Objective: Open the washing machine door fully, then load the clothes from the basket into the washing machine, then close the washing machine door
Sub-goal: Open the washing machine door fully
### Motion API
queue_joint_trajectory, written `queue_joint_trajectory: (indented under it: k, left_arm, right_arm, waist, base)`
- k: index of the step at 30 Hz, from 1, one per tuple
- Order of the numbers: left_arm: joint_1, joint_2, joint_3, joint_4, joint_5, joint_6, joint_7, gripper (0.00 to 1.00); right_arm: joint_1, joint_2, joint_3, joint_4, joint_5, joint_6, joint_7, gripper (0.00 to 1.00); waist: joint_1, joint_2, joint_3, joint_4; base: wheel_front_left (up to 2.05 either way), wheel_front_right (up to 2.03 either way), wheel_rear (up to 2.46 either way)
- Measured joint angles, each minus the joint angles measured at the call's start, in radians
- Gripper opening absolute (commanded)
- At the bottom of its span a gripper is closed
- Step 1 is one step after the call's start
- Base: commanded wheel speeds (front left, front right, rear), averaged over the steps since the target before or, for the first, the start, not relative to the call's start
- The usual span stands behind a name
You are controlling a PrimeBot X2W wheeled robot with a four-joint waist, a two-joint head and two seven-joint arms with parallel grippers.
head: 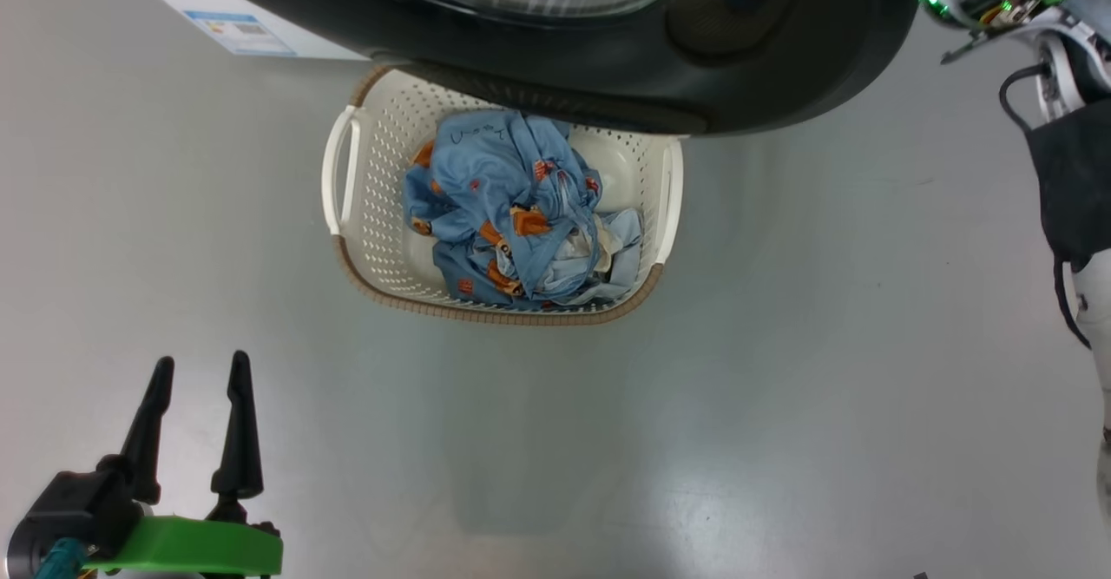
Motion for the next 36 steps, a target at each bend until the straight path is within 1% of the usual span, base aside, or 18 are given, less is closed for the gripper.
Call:
queue_joint_trajectory:
  k: [10, 14, 21, 25, 31, 36]
  left_arm:
    - [0.001, 0.0, 0.001, 0.008, 0.007, 0.0, 0.0, 1.0]
    - [0.006, 0.0, 0.001, 0.015, 0.007, 0.0, 0.0, 1.0]
    - [0.024, 0.0, -0.006, 0.028, -0.009, 0.003, 0.0, 1.0]
    - [0.036, 0.0, -0.008, 0.029, -0.016, 0.019, 0.0, 1.0]
    - [0.053, 0.001, -0.024, 0.032, -0.023, 0.029, 0.0, 1.0]
    - [0.065, 0.001, -0.038, 0.034, -0.034, 0.044, 0.0, 1.0]
  right_arm:
    - [0.114, 0.016, 0.062, -0.046, 0.002, 0.0, 0.076, 0.0]
    - [0.163, 0.033, 0.089, -0.068, 0.002, 0.0, 0.104, 0.0]
    - [0.256, 0.08, 0.13, -0.131, 0.017, 0.0, 0.137, 0.0]
    - [0.307, 0.101, 0.145, -0.156, 0.018, 0.0, 0.141, 0.0]
    - [0.394, 0.155, 0.167, -0.174, 0.019, 0.0, 0.145, 0.0]
    - [0.474, 0.186, 0.183, -0.176, 0.026, 0.0, 0.145, 0.0]
  waist:
    - [0.0, 0.0, -0.055, -0.018]
    - [0.0, 0.0, -0.086, -0.025]
    - [0.0, 0.0, -0.142, -0.036]
    - [0.0, 0.0, -0.174, -0.038]
    - [0.0, 0.0, -0.222, -0.04]
    - [0.0, 0.0, -0.265, -0.034]
  base:
    - [0.0, 0.0, 0.0]
    - [0.0, 0.0, 0.0]
    - [0.0, 0.0, 0.0]
    - [0.0, 0.0, 0.0]
    - [0.0, 0.0, 0.0]
    - [0.0, 0.0, 0.0]
